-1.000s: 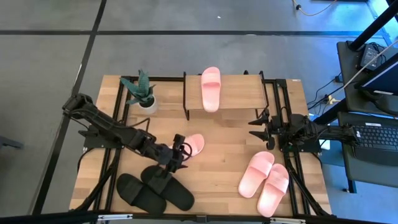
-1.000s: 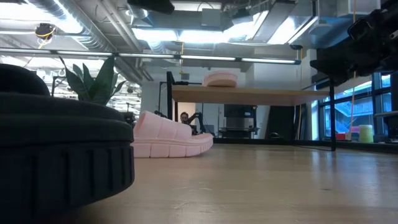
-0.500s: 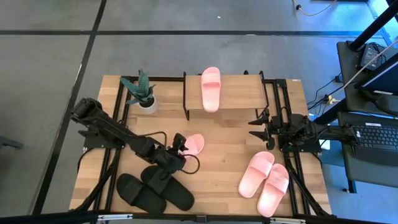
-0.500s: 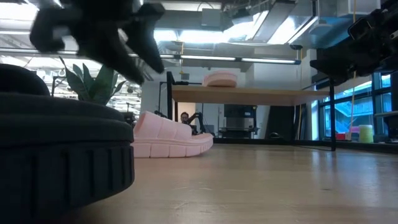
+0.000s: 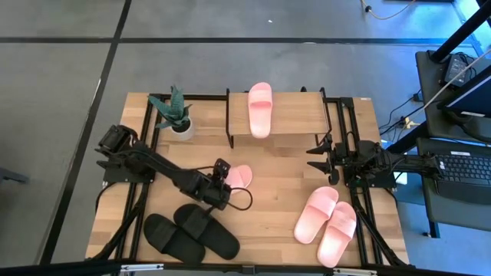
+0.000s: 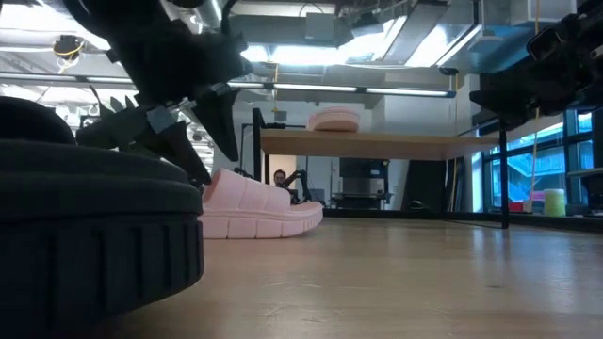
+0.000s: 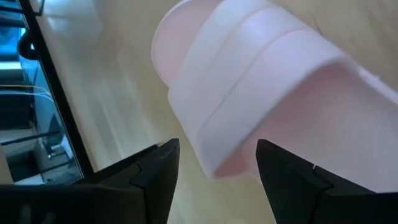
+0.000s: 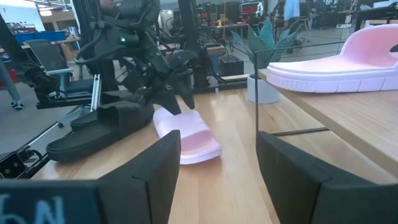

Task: Pick and place slides into the shelf
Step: Put the pink slipper on the shelf

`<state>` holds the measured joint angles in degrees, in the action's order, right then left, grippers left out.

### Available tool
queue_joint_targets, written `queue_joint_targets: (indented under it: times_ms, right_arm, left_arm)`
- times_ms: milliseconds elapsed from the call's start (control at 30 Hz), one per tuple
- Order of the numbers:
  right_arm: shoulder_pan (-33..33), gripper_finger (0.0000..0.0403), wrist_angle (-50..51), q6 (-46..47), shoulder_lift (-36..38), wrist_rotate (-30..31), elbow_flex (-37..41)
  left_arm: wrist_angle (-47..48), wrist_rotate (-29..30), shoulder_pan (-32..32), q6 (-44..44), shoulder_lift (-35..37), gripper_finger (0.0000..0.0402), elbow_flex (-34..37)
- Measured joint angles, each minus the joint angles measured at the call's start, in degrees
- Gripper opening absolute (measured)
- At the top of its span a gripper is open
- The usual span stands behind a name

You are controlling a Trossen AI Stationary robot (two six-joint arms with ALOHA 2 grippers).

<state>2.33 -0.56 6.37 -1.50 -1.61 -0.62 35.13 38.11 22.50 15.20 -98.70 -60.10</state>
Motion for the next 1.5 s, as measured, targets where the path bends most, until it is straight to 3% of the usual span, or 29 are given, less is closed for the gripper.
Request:
queue_joint_targets:
  times_ms: [233,433,900,1167,1400,1500]
  right_arm:
    - [0.0,0.0210,0.0,1.0,0.0,0.0,0.0]
    - [0.0,0.0210,0.0,0.8,0.0,0.0,0.0]
    - [0.0,0.0210,0.0,0.8,0.0,0.0,0.0]
    - [0.0,0.0210,0.0,0.8,0.0,0.0,0.0]
    - [0.0,0.0210,0.0,0.8,0.0,0.0,0.0]
    - [0.0,0.0210,0.0,0.9,0.0,0.0,0.0]
  left_arm:
    - [-2.3,-0.5,-2.1,0.4,0.0,0.0206,0.0]
    - [-2.8,-6.1,-3.9,0.5,0.0,0.0206,0.0]
    - [-6.5,-6.3,-4.0,4.9,0.0,0.0199,0.9]
    - [-13.9,-9.4,-4.1,5.1,0.1,0.0106,6.8]
    - [-14.6,-7.3,-4.0,5.0,0.1,0.0016,6.1]
    - [-14.6,-6.2,-4.1,4.5,0.1,0.0008,5.1]
